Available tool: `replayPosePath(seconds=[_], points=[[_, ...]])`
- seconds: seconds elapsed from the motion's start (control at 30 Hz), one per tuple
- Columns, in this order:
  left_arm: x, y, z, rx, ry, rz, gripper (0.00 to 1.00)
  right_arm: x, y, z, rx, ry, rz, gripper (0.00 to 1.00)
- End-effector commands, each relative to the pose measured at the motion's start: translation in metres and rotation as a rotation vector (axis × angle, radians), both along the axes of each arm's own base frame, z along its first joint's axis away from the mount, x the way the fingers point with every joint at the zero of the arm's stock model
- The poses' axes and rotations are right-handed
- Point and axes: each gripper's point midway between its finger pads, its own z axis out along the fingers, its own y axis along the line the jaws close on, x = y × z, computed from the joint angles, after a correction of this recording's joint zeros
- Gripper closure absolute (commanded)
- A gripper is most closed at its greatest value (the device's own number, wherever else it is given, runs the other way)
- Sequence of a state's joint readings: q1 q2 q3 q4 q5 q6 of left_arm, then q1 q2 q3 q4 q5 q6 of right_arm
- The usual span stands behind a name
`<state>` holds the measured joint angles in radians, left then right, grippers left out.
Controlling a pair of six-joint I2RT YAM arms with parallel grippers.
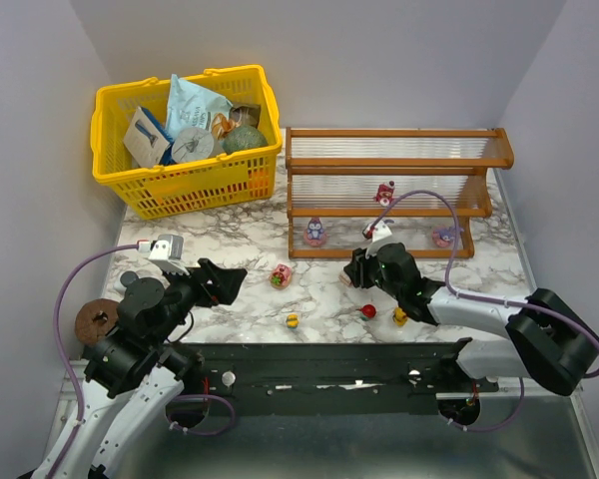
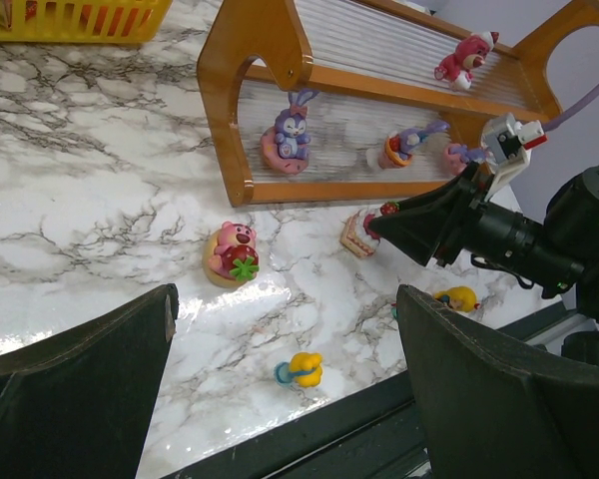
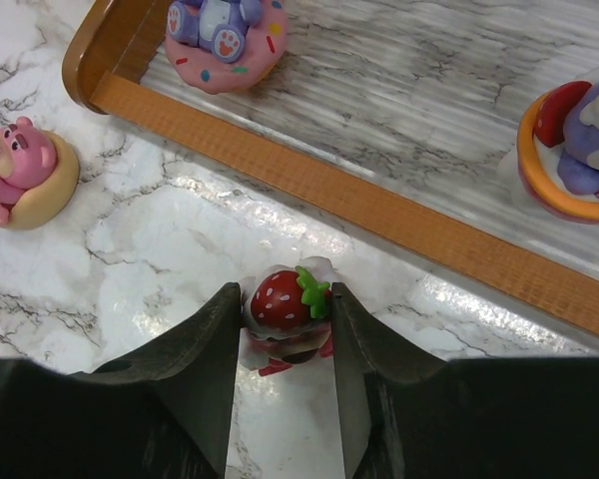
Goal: Place and organize the plastic toys onto the shelf
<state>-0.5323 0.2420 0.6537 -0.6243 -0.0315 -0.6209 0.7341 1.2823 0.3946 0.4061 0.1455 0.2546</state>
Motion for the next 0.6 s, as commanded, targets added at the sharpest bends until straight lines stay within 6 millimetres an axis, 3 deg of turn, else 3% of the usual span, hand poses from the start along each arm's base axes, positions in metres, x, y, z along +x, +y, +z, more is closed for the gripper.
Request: replayPosePath(seconds=[0.0, 0.1, 0.2, 0.27, 0.33, 0.37, 0.47, 0.5, 0.57], points=[[-0.002, -0.004, 0.003, -0.001, -0.027, -0.031, 0.01, 0.002, 0.007, 0.027, 0.047, -0.014, -0.003, 0.97], [-0.002, -0.004, 0.004, -0.004, -0.029, -0.031, 0.01, -0.007, 0.010, 0.041, 0.075, 0.012, 0.024, 0.99], [-0.002, -0.004, 0.003, -0.003, -0.027, -0.031, 0.01, -0.015, 0.008, 0.075, 0.138, -0.010, 0.031, 0.99], [-0.002, -0.004, 0.003, -0.004, -0.029, -0.031, 0.01, -0.019, 0.001, 0.103, 0.183, -0.032, 0.002, 0.99], [-0.002, -0.004, 0.003, -0.003, -0.028, -0.030, 0.01, -0.024, -0.009, 0.109, 0.173, -0.008, -0.036, 0.99], [-0.003, -0.004, 0.003, -0.004, -0.029, -0.031, 0.01, -0.024, -0.011, 0.134, 0.213, -0.044, -0.045, 0.99], [-0.002, -0.002, 0.004, -0.005, -0.031, -0.023, 0.01, -0.028, -0.025, 0.152, 0.208, -0.049, -0.089, 0.99], [-0.003, -0.002, 0.004, -0.004, -0.030, -0.022, 0.01, -0.030, -0.028, 0.175, 0.237, -0.085, -0.097, 0.99], [-0.003, -0.001, 0.005, -0.007, -0.036, -0.020, 0.01, -0.028, -0.045, 0.180, 0.198, -0.088, -0.168, 0.99]])
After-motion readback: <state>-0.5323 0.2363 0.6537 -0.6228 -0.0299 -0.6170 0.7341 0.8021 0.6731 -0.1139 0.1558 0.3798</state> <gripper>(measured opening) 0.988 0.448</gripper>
